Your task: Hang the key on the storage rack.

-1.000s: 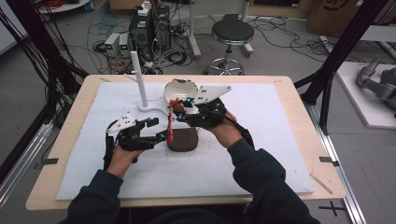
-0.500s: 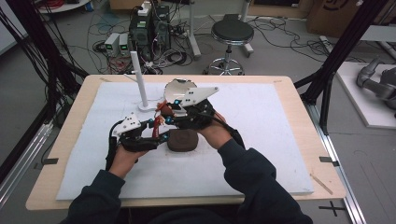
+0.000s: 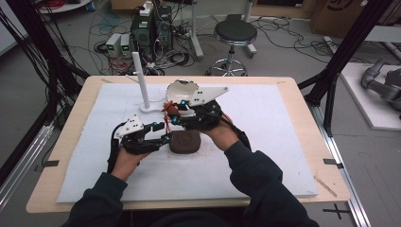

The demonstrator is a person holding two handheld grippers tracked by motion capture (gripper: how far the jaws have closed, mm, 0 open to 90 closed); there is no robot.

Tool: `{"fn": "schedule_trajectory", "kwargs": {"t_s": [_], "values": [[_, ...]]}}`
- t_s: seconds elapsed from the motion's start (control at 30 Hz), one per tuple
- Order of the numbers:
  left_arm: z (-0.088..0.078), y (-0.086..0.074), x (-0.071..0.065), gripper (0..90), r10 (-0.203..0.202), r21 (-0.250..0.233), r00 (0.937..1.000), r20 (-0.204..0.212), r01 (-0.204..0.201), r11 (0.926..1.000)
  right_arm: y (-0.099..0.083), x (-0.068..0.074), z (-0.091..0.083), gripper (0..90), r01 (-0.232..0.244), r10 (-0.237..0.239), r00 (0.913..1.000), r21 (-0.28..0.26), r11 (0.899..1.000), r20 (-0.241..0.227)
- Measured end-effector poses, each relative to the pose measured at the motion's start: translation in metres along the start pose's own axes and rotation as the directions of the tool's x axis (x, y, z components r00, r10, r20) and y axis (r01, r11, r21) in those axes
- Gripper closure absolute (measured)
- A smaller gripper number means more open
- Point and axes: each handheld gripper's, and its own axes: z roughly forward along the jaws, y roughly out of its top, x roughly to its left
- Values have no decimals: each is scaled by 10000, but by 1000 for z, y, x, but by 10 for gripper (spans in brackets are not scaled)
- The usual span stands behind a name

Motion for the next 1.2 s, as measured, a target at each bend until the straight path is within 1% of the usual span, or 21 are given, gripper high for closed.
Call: {"fn": "schedule_trajectory", "kwargs": {"t_s": [0.1, 0.17, 0.27, 0.3, 0.33, 0.4, 0.47, 0.53, 0.63, 0.67, 0.7, 0.8, 0.83, 0.93, 0.97, 1.03, 1.07, 1.1, 1.13, 1.17, 1.2], "values": [[0, 0, -1, 448, 66, 91, 9999, -84, -66, 9999, 0, 0, 1, 623, -23, 23, 10000, 34, 10000, -26], [1, 0, -1, 491, 64, 267, 9998, -193, -59, 9996, 0, 1, 2, 623, -21, 21, 10000, 9, 10000, -54], [0, 0, -1, 635, 148, 413, 9995, -268, -136, 9991, 0, 3, 2, 624, 30, -30, 10000, 17, 10000, -81], [0, 0, -1, 682, 171, 446, 9994, -310, -157, 9989, 0, 3, 2, 625, -41, 42, 9999, 59, 10000, -96], [-1, 0, -1, 714, 124, 437, 9994, -328, -110, 9990, 0, 2, 2, 626, 5, -5, 10000, 43, 10000, -52], [-2, 1, -1, 793, 167, 514, 9991, -398, -146, 9986, -2, 1, 2, 627, -102, 102, 9999, 69, 9999, 18], [-4, 1, -1, 855, 97, 541, 9990, -439, -74, 9985, -5, -1, 0, 627, -201, 200, 9998, 55, 9998, 83], [-4, 2, -1, 863, 67, 556, 9991, -423, -43, 9984, -7, -3, -2, 627, -235, 235, 9996, 34, 9997, 134], [-7, 6, -1, 866, 149, 563, 9996, -255, -134, 9983, -12, -5, -7, 627, -379, 379, 9990, 6, 9993, 230], [-8, 7, -1, 867, 120, 505, 9998, -137, -113, 9987, -19, -8, -11, 627, -526, 526, 9980, -3, 9986, 355], [-9, 9, -1, 867, 123, 469, 9999, -75, -119, 9988, -19, -8, -11, 627, -526, 526, 9980, -3, 9986, 355], [-14, 15, 0, 867, 152, 374, 9999, 38, -153, 9992, -30, -13, -15, 626, -900, 894, 9949, 100, 9959, 465], [-16, 17, 1, 867, 164, 351, 9998, 84, -167, 9992, -34, -15, -16, 626, -963, 957, 9944, 109, 9953, 452], [-22, 27, 0, 868, 260, 260, 9996, 143, -264, 9993, -45, -18, -15, 629, -1157, 1154, 9931, 191, 9931, 185], [-24, 31, 0, 868, 347, 264, 9994, 71, -349, 9990, -48, -18, -14, 629, -1157, 1155, 9932, 186, 9931, 131], [-28, 40, 1, 868, 337, 107, 9994, -2, -337, 9994, -53, -18, -11, 627, -1218, 1218, 9925, 197, 9924, -20], [-30, 45, 2, 867, 350, 52, 9994, -59, -350, 9994, -55, -18, -11, 600, -1259, 1260, 9920, 207, 9918, -12], [-31, 50, 3, 868, 404, 123, 9990, -178, -402, 9991, -56, -18, -11, 556, -1314, 1314, 9913, 136, 9912, -40], [-32, 54, 4, 868, 491, 231, 9985, -261, -485, 9986, -57, -19, -11, 535, -1415, 1416, 9899, 75, 9899, -37], [-34, 58, 5, 868, 558, 358, 9973, -480, -541, 9979, -57, -19, -12, 528, -1413, 1413, 9900, 26, 9900, -40], [-36, 62, 8, 868, 528, 376, 9973, -514, -509, 9980, -58, -19, -15, 516, -1404, 1404, 9901, -57, 9901, 17]]}}
